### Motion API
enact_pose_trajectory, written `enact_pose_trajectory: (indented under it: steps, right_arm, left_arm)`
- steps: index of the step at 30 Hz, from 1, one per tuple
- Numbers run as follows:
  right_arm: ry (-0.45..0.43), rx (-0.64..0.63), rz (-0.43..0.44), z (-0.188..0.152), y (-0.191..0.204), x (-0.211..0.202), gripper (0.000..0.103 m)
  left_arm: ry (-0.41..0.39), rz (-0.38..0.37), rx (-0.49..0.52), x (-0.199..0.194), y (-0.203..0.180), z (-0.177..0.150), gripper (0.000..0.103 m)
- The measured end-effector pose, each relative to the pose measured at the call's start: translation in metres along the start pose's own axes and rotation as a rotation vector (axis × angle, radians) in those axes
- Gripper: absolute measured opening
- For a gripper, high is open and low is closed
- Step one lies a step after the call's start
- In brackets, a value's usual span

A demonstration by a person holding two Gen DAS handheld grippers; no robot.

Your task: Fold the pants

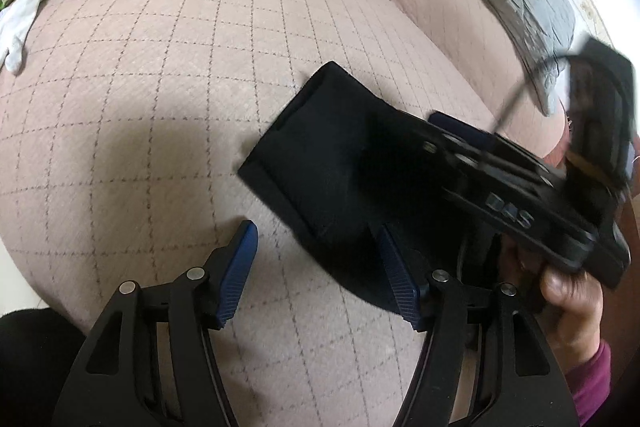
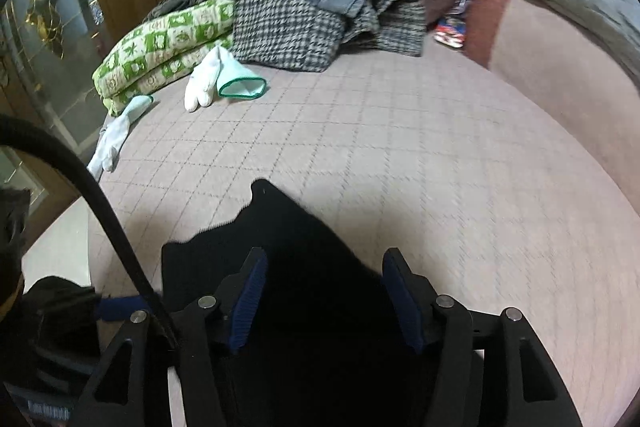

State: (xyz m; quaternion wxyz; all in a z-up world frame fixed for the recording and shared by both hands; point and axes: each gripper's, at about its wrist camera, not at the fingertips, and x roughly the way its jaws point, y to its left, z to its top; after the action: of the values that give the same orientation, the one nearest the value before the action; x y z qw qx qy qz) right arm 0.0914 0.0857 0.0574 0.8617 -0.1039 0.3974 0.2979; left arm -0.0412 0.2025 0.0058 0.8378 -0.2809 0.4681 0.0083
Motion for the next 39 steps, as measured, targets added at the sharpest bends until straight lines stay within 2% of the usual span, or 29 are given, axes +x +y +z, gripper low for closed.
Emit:
enact_pose_trajectory:
  steps: [4, 6, 9, 10, 11, 12, 14, 15, 19, 21, 24, 26, 28, 31, 33, 35, 36, 37, 38, 39]
  right_arm:
    - [0.062, -0.032, 0.027, 0.012, 0.003, 0.030, 0.058]
    - [0.065, -0.030, 0.049, 0.013, 0.004, 0.040, 0.057]
    - [0.025, -0.019, 0.062, 0.011, 0.008, 0.041, 0.032]
    - [0.002, -0.017, 0.057, 0.010, 0.009, 0.035, 0.020]
    - [-0.015, -0.015, 0.057, 0.008, 0.010, 0.028, 0.016]
    - [-0.050, -0.003, 0.057, 0.007, 0.008, 0.015, 0.014]
    - [-0.124, 0.036, 0.062, 0.003, 0.001, -0.016, 0.013]
    - [-0.153, 0.054, 0.063, 0.001, -0.003, -0.029, 0.013]
    - [-0.313, 0.150, 0.029, -0.030, -0.027, -0.115, 0.012]
    - [-0.368, 0.199, -0.002, -0.052, -0.040, -0.151, 0.010]
    - [-0.436, 0.301, -0.067, -0.097, -0.065, -0.200, 0.009]
    - [-0.450, 0.374, -0.128, -0.133, -0.080, -0.221, 0.007]
    - [-0.436, 0.455, -0.181, -0.165, -0.094, -0.230, 0.001]
    - [-0.379, 0.635, -0.247, -0.216, -0.123, -0.230, 0.001]
    - [-0.332, 0.682, -0.271, -0.239, -0.127, -0.232, 0.001]
    - [-0.339, 0.692, -0.229, -0.248, -0.121, -0.238, 0.003]
    - [-0.346, 0.701, -0.200, -0.251, -0.117, -0.239, 0.009]
    - [-0.344, 0.712, -0.170, -0.253, -0.112, -0.239, 0.023]
    - [-0.339, 0.714, -0.154, -0.252, -0.109, -0.238, 0.034]
    - [-0.339, 0.713, -0.124, -0.252, -0.104, -0.234, 0.052]
  left_arm:
    - [-0.026, -0.008, 0.011, 0.005, 0.000, 0.004, 0.064]
    - [-0.040, -0.017, 0.013, 0.007, 0.001, 0.006, 0.064]
    - [-0.057, -0.059, -0.016, 0.009, 0.004, 0.012, 0.063]
    - [-0.060, -0.077, -0.030, 0.009, 0.006, 0.015, 0.063]
    - [-0.061, -0.104, -0.041, 0.008, 0.008, 0.019, 0.047]
    - [-0.048, -0.138, -0.037, 0.007, 0.008, 0.021, 0.027]
    - [-0.066, -0.156, -0.005, 0.000, 0.002, 0.020, 0.024]
    - [-0.087, -0.177, 0.027, -0.008, -0.005, 0.019, 0.018]
    - [-0.176, -0.286, 0.231, -0.049, -0.055, 0.007, 0.018]
    - [-0.179, -0.364, 0.337, -0.062, -0.089, -0.005, 0.018]
    - [-0.114, -0.467, 0.496, -0.061, -0.142, -0.035, 0.016]
    - [-0.050, -0.493, 0.575, -0.045, -0.172, -0.058, 0.016]
    - [0.034, -0.488, 0.622, -0.016, -0.195, -0.081, 0.016]
    - [0.179, -0.431, 0.637, 0.035, -0.207, -0.107, 0.016]
    - [0.184, -0.411, 0.662, 0.041, -0.205, -0.113, 0.016]
    - [0.180, -0.432, 0.693, 0.029, -0.205, -0.111, 0.016]
    - [0.198, -0.449, 0.713, 0.022, -0.206, -0.107, 0.017]
    - [0.216, -0.465, 0.738, 0.014, -0.206, -0.102, 0.017]
    - [0.215, -0.464, 0.760, 0.008, -0.206, -0.098, 0.022]
    - [0.191, -0.460, 0.793, -0.002, -0.203, -0.094, 0.032]
